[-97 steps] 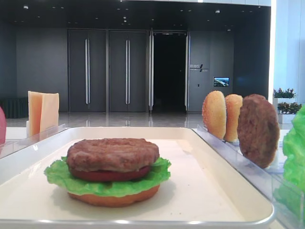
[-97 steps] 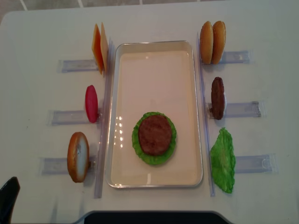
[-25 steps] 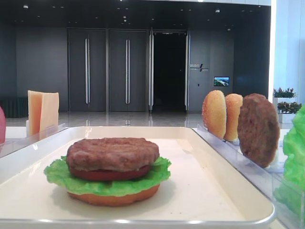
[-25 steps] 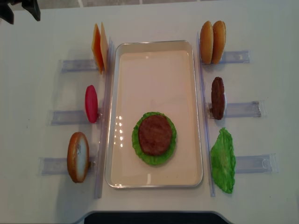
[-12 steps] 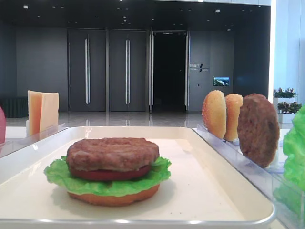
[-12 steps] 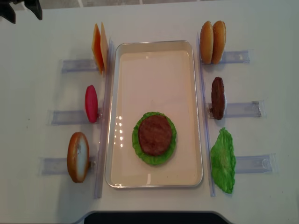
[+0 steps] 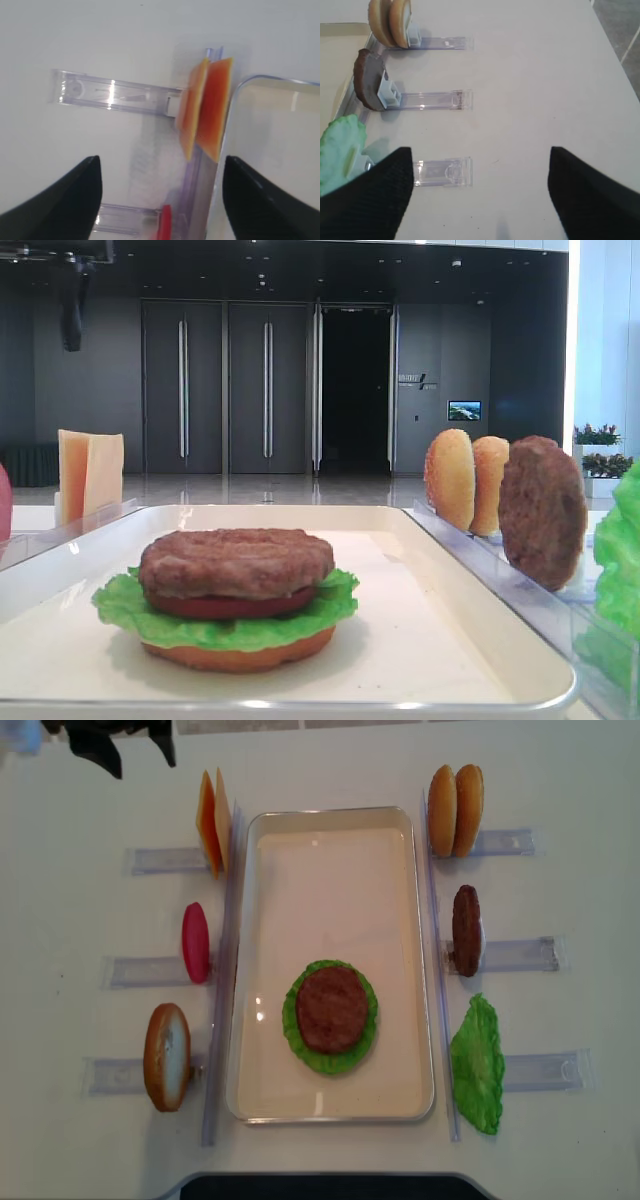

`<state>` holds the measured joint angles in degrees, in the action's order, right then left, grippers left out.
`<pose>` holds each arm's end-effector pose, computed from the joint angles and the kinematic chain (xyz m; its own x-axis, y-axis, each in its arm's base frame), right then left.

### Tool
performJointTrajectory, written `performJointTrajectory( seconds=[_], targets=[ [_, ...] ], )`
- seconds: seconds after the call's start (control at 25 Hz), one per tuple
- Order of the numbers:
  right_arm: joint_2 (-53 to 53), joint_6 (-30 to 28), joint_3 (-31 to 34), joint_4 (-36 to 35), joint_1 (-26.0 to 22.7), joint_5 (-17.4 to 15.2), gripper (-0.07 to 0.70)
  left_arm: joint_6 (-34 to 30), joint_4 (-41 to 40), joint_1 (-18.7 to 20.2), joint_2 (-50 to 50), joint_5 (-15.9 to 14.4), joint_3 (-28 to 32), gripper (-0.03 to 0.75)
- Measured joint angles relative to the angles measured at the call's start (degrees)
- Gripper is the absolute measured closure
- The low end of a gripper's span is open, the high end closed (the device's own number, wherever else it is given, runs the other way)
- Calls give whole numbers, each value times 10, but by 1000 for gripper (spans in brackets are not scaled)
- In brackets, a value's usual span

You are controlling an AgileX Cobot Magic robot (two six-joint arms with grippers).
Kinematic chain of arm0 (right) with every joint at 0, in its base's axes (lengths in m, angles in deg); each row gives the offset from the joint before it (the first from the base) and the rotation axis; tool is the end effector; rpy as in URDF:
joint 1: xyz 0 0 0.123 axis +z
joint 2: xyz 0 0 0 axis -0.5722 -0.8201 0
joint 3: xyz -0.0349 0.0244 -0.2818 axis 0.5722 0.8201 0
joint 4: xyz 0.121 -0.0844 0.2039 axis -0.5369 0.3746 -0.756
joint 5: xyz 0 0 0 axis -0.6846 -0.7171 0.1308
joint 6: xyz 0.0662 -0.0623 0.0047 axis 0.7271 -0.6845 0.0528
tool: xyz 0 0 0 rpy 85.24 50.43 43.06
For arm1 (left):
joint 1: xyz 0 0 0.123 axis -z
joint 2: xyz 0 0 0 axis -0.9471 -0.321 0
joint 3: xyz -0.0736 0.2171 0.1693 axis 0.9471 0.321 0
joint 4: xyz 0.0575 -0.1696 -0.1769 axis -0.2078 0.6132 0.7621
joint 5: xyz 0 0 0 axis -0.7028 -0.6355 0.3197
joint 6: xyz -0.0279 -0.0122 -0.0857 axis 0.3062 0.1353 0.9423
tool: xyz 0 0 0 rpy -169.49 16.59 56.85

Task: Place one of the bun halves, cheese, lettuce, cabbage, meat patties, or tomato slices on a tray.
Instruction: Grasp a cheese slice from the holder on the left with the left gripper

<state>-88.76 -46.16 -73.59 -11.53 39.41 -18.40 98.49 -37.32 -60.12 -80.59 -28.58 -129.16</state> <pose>-0.0090 -0.0006 0.2706 -0.5160 -0.0259 -0.8562 -0.0711 0.9974 0.0126 0.4030 -0.0676 0.3082 -0.9287 -0.1651 -0.3321 -0.1775 0.9841 0.0071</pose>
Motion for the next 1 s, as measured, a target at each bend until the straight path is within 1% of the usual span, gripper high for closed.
performJointTrajectory(
  seconds=[0.2, 0.32, 0.44, 0.88, 1.0],
  targets=[
    [0, 0, 0, 0, 0, 0, 76, 32, 1, 47, -30, 0, -39, 146],
    [0, 0, 0, 0, 0, 0, 76, 46, 5, 61, -46, 0, -60, 146],
    [0, 0, 0, 0, 1, 0, 76, 58, 8, 65, -60, 1, -67, 146],
    [0, 0, 0, 0, 5, 0, 76, 62, 0, 65, -88, 1, -70, 146],
    [0, 0, 0, 0, 5, 0, 76, 72, -7, 65, -102, 1, -70, 146]
  ],
)
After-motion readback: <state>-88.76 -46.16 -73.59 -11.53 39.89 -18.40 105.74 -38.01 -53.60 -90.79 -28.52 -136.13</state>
